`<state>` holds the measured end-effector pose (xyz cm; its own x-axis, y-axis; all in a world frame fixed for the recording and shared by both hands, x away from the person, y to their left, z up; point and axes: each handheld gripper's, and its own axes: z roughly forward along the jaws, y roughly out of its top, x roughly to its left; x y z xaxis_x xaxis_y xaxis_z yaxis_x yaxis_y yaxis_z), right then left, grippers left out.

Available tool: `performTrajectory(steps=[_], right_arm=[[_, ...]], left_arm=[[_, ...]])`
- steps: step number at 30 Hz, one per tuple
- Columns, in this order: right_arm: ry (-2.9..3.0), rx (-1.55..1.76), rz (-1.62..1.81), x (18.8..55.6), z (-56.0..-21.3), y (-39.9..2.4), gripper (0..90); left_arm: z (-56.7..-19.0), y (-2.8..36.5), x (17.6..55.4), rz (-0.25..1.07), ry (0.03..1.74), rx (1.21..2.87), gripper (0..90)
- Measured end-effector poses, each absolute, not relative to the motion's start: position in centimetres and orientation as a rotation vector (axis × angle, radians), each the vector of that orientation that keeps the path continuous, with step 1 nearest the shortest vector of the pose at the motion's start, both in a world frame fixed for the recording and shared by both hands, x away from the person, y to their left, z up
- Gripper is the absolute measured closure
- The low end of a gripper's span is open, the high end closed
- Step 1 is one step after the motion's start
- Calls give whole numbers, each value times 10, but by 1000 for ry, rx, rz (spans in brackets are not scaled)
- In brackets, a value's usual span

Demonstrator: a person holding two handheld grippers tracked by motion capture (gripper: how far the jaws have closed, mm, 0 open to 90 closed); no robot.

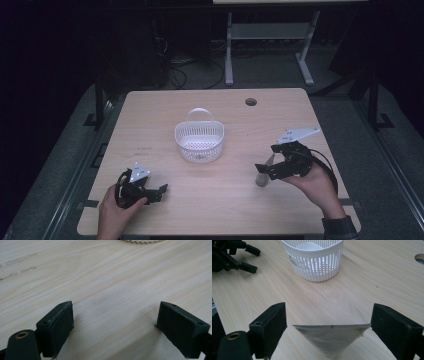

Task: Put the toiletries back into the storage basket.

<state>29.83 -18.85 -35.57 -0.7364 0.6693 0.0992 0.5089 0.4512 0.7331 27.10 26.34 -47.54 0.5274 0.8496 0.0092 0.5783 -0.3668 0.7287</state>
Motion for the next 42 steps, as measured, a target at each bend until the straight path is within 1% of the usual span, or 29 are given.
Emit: performTrajectory(steps=[13, 17, 18, 26, 42], right_arm=[[2515, 1034, 1119, 300, -364, -185, 150], [2519, 1038, 1114, 300, -365, -184, 182], [2520, 1039, 1111, 300, -365, -183, 212], [2511, 1030, 1103, 299, -365, -185, 289], [2505, 993, 1085, 297, -363, -183, 299]], left_arm=[[-475, 263, 271, 510, 1155, 2085, 128], [-475, 263, 271, 510, 1155, 2085, 128], [-475, 263, 271, 510, 1155, 2085, 127], [-475, 263, 271, 510, 1155, 2085, 127], [-475, 263, 271, 510, 1155, 2085, 128]])
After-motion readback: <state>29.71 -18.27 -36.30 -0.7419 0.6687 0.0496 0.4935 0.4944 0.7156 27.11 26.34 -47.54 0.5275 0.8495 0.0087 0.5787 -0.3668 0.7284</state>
